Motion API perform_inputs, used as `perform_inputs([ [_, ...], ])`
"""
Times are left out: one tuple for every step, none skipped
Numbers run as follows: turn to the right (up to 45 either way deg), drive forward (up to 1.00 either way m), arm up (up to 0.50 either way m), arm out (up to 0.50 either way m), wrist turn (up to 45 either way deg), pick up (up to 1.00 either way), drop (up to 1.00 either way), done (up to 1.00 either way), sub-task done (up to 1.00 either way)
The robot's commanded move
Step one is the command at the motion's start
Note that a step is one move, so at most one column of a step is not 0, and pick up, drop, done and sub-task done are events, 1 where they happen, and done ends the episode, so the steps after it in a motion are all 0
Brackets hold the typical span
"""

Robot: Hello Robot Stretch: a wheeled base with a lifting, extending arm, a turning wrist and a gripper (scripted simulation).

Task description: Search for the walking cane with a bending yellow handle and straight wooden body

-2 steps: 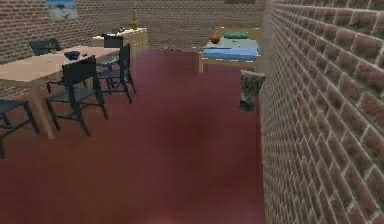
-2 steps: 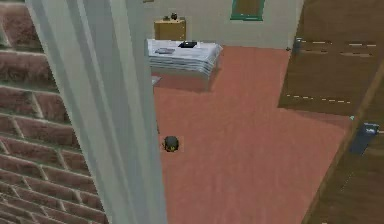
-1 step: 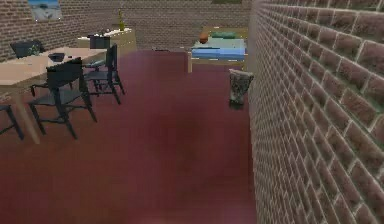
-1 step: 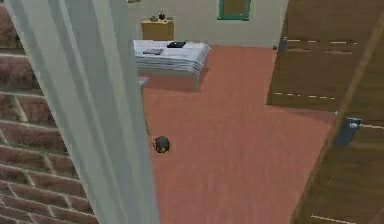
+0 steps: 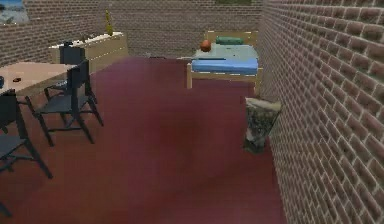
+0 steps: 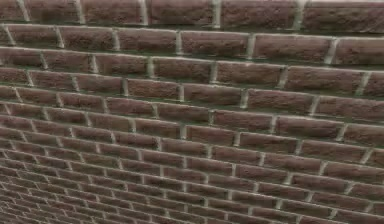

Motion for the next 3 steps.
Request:
perform_inputs([
  [0.0,1.00,0.00,0.00,0.0,0.00,0.00,0.00,0.00],
  [0.0,0.55,0.00,0.00,0.0,0.00,0.00,0.00,0.00],
  [9.0,0.00,0.00,0.00,0.0,0.00,0.00,0.00,0.00],
])
